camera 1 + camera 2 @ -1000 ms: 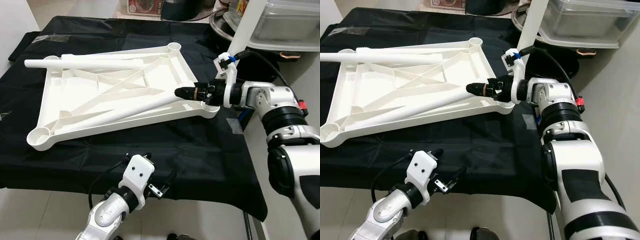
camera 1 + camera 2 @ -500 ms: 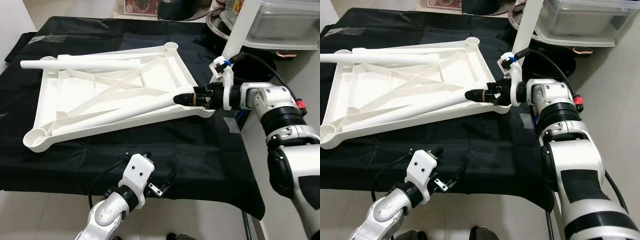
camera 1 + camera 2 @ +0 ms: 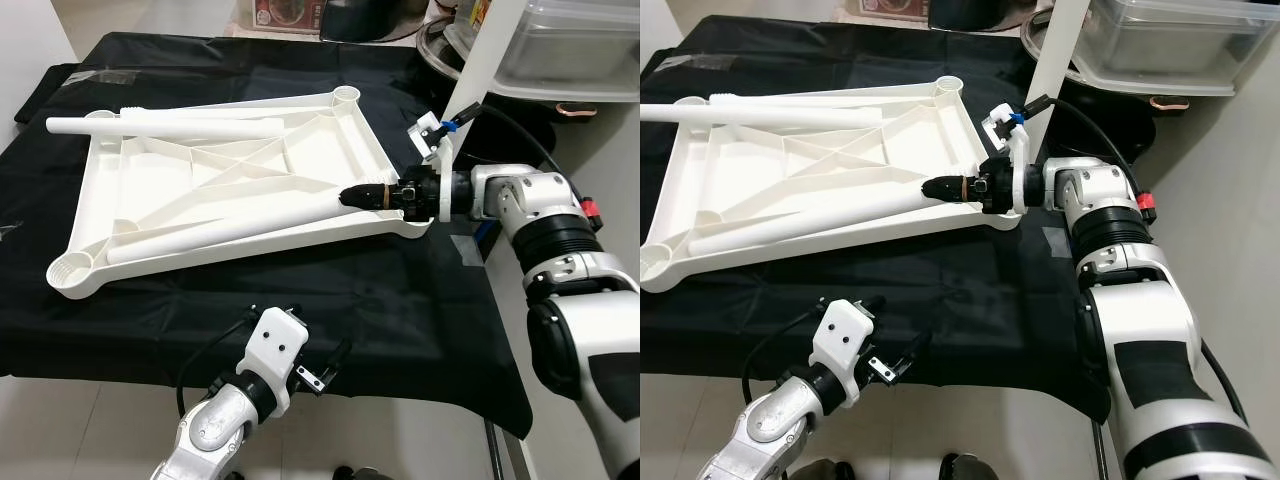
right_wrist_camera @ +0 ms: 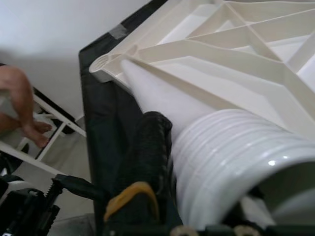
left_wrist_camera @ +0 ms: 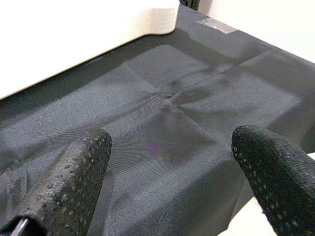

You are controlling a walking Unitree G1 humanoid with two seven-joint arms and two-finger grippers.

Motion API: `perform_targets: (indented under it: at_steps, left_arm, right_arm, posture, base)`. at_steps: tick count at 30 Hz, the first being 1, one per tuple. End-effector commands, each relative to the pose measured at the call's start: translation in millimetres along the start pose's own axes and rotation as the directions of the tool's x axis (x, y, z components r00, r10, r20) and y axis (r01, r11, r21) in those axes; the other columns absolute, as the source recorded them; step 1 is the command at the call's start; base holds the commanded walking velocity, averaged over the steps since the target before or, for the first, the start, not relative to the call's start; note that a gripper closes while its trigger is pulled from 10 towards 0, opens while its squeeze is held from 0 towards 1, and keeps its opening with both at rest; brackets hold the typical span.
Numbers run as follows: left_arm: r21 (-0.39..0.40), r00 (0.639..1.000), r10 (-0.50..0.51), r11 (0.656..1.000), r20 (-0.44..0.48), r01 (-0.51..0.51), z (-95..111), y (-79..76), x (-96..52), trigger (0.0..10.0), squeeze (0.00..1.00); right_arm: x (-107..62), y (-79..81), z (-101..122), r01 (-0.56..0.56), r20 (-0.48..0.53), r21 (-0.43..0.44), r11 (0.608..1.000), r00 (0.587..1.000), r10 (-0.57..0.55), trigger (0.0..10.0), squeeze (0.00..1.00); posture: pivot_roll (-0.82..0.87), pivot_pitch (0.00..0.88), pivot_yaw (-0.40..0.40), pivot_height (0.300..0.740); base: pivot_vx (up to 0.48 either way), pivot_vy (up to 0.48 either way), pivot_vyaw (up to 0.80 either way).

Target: Building children table

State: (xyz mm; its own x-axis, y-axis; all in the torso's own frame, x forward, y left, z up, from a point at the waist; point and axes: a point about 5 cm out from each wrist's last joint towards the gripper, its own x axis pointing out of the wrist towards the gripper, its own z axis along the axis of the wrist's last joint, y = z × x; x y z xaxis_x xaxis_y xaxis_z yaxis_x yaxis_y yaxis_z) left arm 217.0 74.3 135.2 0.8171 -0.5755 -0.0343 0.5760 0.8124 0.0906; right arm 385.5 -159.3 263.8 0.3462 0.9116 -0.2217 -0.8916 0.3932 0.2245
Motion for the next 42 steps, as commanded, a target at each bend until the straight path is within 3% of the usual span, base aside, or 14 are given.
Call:
perform_targets:
  at_steps: [1, 10, 15, 22, 25, 32, 33, 35, 38, 40, 42]
  left_arm:
    - [0.001, 1.000, -0.003, 1.000, -0.030, 0.003, -7.4, -1.4, -1.3, 10.0, 0.00]
    - [0.003, 1.000, -0.008, 1.000, -0.029, 0.008, -8.2, -1.1, 0.1, 10.0, 0.00]
    - [0.010, 1.000, -0.005, 1.000, -0.024, 0.005, -8.3, 1.5, 2.9, 10.0, 0.00]
    - [0.016, 1.000, 0.006, 1.000, -0.012, -0.005, -7.7, 5.5, 6.5, 10.0, 0.00]
    - [0.017, 1.000, 0.014, 1.000, -0.003, -0.014, -6.4, 7.4, 7.5, 10.0, 0.00]
    - [-0.024, 0.979, 0.182, 0.983, 0.090, -0.180, 13.4, 30.3, 18.3, 10.0, 0.00]
    - [-0.013, 0.969, 0.216, 0.976, 0.119, -0.216, 20.3, 37.3, 20.8, 10.0, 1.00]
    - [-0.007, 0.954, 0.239, 0.970, 0.179, -0.241, 34.7, 46.1, 24.4, 10.0, 1.00]
    - [-0.017, 0.948, 0.243, 0.969, 0.207, -0.245, 41.8, 49.0, 26.3, 10.0, 1.00]
    - [-0.034, 0.936, 0.224, 0.974, 0.271, -0.223, 61.5, 51.1, 35.2, 10.0, 1.00]
    - [-0.034, 0.936, 0.224, 0.974, 0.271, -0.223, 61.5, 51.1, 35.2, 10.0, 1.00]
  right_arm:
    - [-3.8, -3.5, -2.4, 0.043, 0.004, 0.000, 0.999, 0.999, -0.043, 0.0, 0.00]
    - [-12.7, 0.7, 2.2, -0.028, 0.063, -0.002, 1.000, 0.998, 0.028, 0.0, 0.00]
    - [-34.2, 5.5, 12.9, -0.103, 0.123, -0.040, 0.994, 0.987, 0.107, 0.0, 0.00]
    - [-68.5, 2.6, 18.6, -0.073, 0.133, -0.042, 0.996, 0.988, 0.078, 0.0, 0.00]
    - [-73.2, 2.5, 20.8, -0.063, 0.155, -0.037, 0.997, 0.986, 0.068, 0.0, 0.00]
    - [-70.2, -2.3, 13.0, 0.006, 0.325, 0.018, 1.000, 0.946, -0.012, 0.0, 0.00]
    - [-65.1, 0.0, 5.4, -0.015, 0.353, 0.038, 0.999, 0.936, 0.000, 0.0, 0.00]
    - [-55.4, 11.5, -8.0, -0.102, 0.386, 0.048, 0.994, 0.920, 0.076, 0.0, 0.00]
    - [-51.4, 18.2, -13.0, -0.144, 0.394, 0.048, 0.988, 0.912, 0.114, 0.0, 0.00]
    - [-43.1, 31.0, -21.0, -0.214, 0.426, 0.050, 0.976, 0.888, 0.173, 0.0, 0.00]
    - [-43.1, 31.0, -21.0, -0.214, 0.426, 0.050, 0.976, 0.888, 0.173, 0.0, 0.00]
  posture:
    - [0.12, 0.172, -0.099, 0.740]
    - [0.12, 0.153, -0.097, 0.740]
    - [0.12, 0.141, -0.100, 0.740]
    - [0.11, 0.124, -0.099, 0.740]
    - [0.11, 0.123, -0.097, 0.740]
    - [0.12, 0.094, -0.087, 0.740]
    - [0.12, 0.083, -0.083, 0.740]
    - [0.12, 0.072, -0.082, 0.740]
    - [0.12, 0.069, -0.082, 0.740]
    - [0.11, 0.050, -0.077, 0.740]
    - [0.11, 0.050, -0.077, 0.740]
  base:
    - [0.000, 0.000, 0.00]
    - [0.000, 0.000, 0.00]
    - [0.000, 0.000, 0.00]
    - [0.000, 0.000, 0.00]
    - [0.000, 0.000, 0.00]
    - [0.000, 0.000, 0.00]
    - [0.000, 0.000, 0.00]
    - [0.000, 0.000, 0.00]
    - [0.000, 0.000, 0.00]
    - [0.000, 0.000, 0.00]
    - [0.000, 0.000, 0.00]
